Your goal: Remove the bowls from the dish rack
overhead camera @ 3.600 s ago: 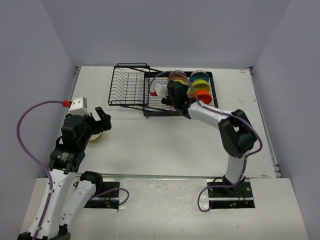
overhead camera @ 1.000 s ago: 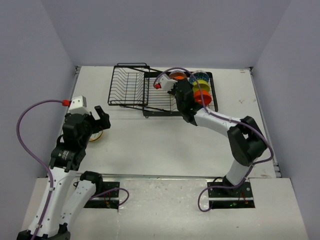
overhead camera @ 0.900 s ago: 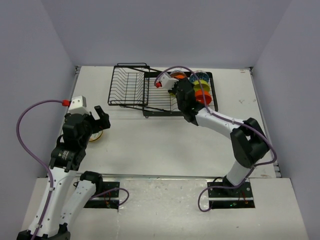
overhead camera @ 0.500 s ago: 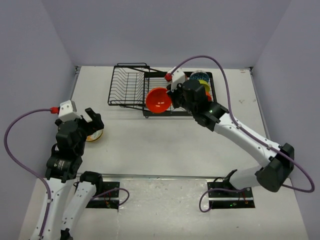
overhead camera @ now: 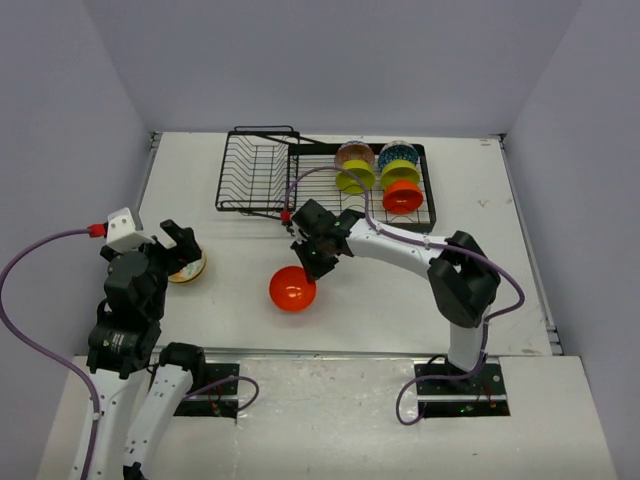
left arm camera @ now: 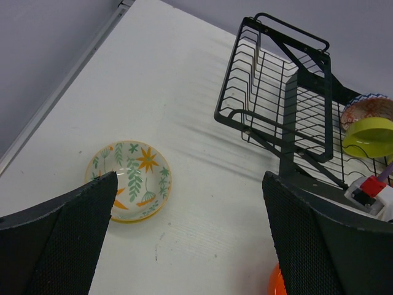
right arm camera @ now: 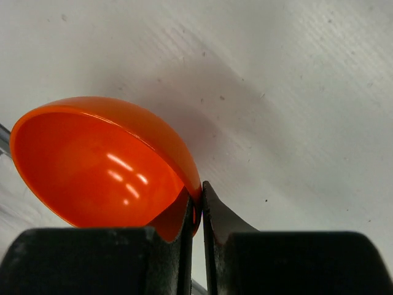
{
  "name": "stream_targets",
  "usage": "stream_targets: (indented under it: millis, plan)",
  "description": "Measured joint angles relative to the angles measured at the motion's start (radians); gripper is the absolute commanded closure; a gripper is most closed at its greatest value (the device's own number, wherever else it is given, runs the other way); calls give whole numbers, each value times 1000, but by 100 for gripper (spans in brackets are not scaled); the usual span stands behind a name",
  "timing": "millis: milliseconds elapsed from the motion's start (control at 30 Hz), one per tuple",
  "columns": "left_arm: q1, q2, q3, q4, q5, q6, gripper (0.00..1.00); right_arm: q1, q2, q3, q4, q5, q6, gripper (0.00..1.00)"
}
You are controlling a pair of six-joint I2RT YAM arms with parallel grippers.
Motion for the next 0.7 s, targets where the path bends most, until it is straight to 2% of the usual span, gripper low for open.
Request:
stream_targets:
  millis: [167, 367, 600, 700]
  plan:
    - [0, 0, 0, 0, 0, 0, 0, 10, 61, 87, -71, -5, 8, 100]
    - [0, 2, 0, 0, 1, 0, 0, 11, 156, 225, -76, -5, 34, 100]
    - [0, 2, 0, 0, 2, 0, 0, 13, 242, 303, -103, 15, 79, 100]
    - [0, 2, 0, 0, 2, 0, 0, 18, 254, 319, -103, 27, 85, 95]
